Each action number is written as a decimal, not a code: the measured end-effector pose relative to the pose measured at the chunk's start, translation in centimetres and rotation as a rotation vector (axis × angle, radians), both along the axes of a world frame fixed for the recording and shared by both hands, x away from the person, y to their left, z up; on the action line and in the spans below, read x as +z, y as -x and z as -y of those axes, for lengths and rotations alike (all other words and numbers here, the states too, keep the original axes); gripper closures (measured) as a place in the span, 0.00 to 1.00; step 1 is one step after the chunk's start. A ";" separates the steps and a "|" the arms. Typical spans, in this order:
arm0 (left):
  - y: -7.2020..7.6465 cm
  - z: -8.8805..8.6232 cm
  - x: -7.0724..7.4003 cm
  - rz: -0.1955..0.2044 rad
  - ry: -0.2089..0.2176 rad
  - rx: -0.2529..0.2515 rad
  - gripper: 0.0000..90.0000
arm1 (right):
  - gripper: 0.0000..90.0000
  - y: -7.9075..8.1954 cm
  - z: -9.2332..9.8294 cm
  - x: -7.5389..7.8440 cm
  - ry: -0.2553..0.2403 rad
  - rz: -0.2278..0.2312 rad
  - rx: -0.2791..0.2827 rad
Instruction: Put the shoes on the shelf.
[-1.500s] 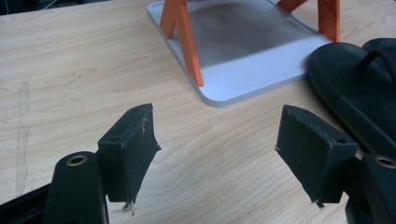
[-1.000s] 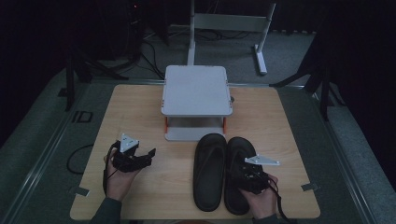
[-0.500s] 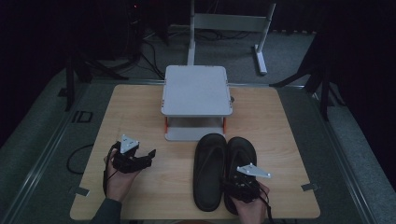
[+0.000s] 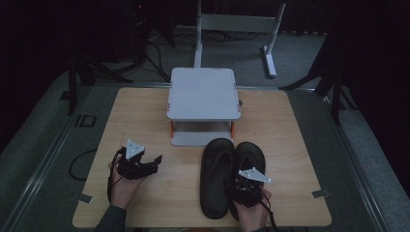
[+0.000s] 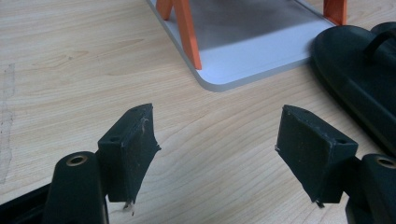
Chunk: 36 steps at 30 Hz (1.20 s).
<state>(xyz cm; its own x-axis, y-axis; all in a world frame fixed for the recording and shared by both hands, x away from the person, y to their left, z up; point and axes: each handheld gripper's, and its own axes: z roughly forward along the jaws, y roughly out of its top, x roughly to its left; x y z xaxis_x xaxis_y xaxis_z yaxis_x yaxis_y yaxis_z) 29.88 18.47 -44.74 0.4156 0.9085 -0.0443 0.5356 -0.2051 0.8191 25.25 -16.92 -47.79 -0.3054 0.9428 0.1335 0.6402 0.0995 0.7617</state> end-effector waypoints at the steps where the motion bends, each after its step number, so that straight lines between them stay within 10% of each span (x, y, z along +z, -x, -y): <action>1: 0.0 0.0 0.0 0.001 0.002 0.002 0.31 | 0.48 -0.3 -0.1 -0.1 0.013 -0.001 -0.005; 11: 0.0 -0.1 0.1 0.003 0.005 0.002 0.31 | 0.69 -0.3 -0.8 -0.1 0.103 0.017 -0.039; 25: 0.0 -0.3 0.1 0.005 0.008 0.012 0.31 | 0.84 1.2 -2.3 -0.2 0.153 0.072 0.179; 36: 0.0 -0.5 0.0 0.002 0.011 0.018 0.31 | 0.84 -1.0 -3.7 0.0 0.129 0.080 0.249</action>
